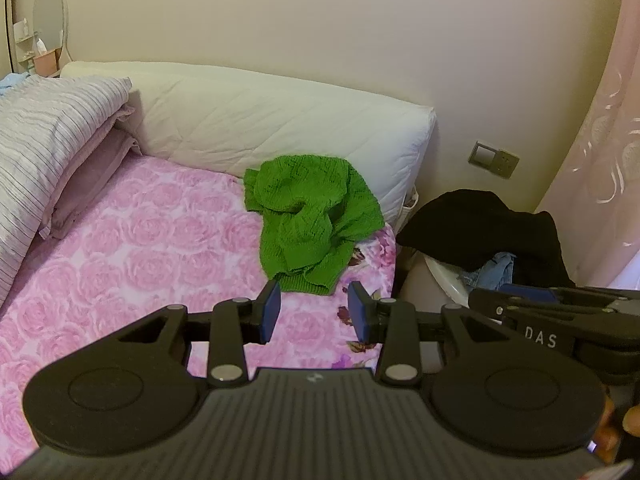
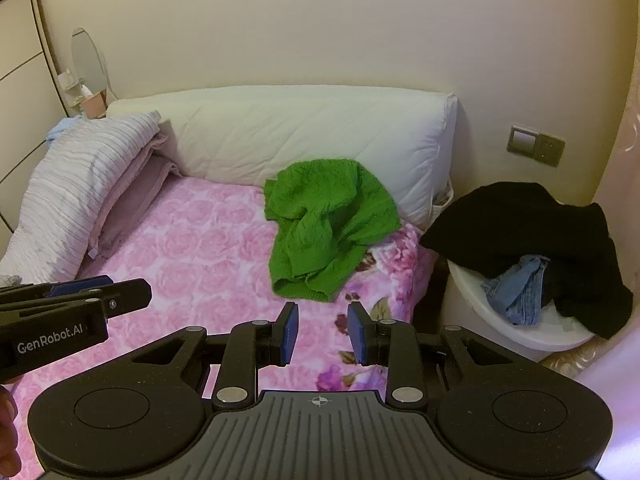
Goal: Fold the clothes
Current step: 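Move both grippers toward the green knitted vest by the pillow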
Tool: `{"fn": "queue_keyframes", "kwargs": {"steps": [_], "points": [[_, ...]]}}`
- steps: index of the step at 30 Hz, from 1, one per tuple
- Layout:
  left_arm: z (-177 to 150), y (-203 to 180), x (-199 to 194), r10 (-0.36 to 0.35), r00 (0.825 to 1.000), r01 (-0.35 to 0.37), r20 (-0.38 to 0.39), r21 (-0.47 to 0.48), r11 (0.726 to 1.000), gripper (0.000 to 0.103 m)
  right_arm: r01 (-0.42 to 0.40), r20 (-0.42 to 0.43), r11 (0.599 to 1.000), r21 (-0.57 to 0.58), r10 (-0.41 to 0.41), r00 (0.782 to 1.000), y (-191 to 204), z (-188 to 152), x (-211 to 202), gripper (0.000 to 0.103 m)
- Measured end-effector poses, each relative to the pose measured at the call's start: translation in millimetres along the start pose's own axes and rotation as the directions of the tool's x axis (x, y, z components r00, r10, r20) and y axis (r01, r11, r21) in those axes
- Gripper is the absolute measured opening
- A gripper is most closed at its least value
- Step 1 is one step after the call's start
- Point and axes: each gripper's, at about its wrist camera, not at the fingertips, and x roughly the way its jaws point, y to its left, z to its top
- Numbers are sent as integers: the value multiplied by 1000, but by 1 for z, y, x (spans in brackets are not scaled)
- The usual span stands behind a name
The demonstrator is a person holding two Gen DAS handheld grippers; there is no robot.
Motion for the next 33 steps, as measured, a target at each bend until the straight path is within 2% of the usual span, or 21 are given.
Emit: {"fn": "queue_keyframes", "kwargs": {"steps": [21,29,33], "points": [[14,18,31,-13,998,11,-59,-34,999,34,23,-48,1000,-6,-23,999,6,7,26,31],[20,24,57,-21,993,13,-119,-68,998,34,12,-86,1000,-15,-13,996,2,18,53,31],[27,25,73,-1,991,-9,-137,-72,997,34,3,-107,1000,-18,-5,994,-1,24,68,31]]}}
